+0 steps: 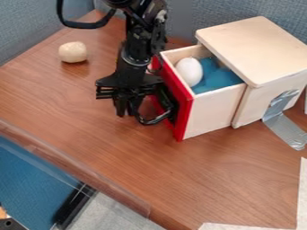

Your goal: Open the drawer

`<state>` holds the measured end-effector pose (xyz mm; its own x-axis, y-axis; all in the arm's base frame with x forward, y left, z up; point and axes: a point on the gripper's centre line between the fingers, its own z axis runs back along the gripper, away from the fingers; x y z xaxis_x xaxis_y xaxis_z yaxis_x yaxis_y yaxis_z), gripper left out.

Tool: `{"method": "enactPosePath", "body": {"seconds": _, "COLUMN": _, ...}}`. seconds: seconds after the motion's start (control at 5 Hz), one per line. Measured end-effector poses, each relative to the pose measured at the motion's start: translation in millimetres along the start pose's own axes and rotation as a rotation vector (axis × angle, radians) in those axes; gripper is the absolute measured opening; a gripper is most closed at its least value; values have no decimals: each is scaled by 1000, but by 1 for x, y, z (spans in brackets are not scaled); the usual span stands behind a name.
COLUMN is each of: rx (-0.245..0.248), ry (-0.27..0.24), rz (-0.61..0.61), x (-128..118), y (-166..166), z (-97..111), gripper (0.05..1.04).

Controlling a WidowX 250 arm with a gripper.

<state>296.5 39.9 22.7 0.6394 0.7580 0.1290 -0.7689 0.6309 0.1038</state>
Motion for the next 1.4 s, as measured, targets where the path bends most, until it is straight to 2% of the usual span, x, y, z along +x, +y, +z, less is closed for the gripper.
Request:
{"method": "enactPosePath", "body": {"seconds": 0.4, "rx": 7, "ry": -4, "rz": 10, "x": -4, "y": 17, "z": 0, "gripper": 132}}
{"method": "enactPosePath", "body": {"seconds": 1.0, "rx": 5, "ry": -16, "rz": 16, "x": -8, "y": 21, "z": 1, "gripper": 126}}
{"method": "enactPosePath", "body": {"seconds": 1.4, "rx": -42, "ry": -33, "rz": 121, "x": -7, "y": 19, "z": 0, "gripper": 126}}
